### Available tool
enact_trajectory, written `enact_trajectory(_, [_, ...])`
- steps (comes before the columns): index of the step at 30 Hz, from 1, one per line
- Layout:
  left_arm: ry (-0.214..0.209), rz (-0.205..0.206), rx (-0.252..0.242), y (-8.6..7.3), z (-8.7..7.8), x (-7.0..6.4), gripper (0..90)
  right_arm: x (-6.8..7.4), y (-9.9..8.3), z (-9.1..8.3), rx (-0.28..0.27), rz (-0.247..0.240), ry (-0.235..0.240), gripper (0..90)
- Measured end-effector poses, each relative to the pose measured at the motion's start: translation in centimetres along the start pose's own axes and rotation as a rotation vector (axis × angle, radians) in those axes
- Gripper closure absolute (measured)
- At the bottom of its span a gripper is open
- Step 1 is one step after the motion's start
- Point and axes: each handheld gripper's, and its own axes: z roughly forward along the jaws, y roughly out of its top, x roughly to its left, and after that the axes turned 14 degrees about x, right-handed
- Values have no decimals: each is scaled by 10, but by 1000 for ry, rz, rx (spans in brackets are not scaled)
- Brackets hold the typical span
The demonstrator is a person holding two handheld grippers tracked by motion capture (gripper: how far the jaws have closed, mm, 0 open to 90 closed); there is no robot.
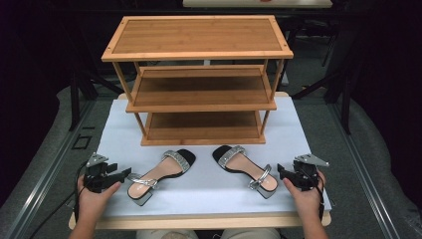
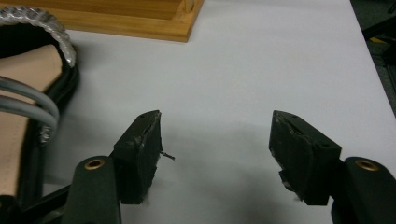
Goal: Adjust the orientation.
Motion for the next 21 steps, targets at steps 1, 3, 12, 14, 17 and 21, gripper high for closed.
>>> enact_trajectory(1, [0, 0, 0, 0, 0, 0, 357, 1, 0, -1, -3, -5, 6, 337])
enact_trajectory(3, [-4, -10, -11, 1, 0, 1, 357, 2, 1, -1, -13, -15, 8, 335])
enact_trajectory(12, [-17, 21, -2, 2, 2, -3, 356, 8, 1, 5, -9, -58, -25, 341])
enact_trajectory(14, [-21, 17, -5, 2, 1, -5, 358, 8, 1, 4, -11, -53, -28, 351])
enact_trajectory(17, [-48, 7, -6, 3, 0, -7, 363, 6, 0, 1, -16, -39, -7, 369])
enact_trajectory(21, [-59, 15, 1, 10, -9, -13, 376, 9, -4, -5, -23, -66, -36, 375])
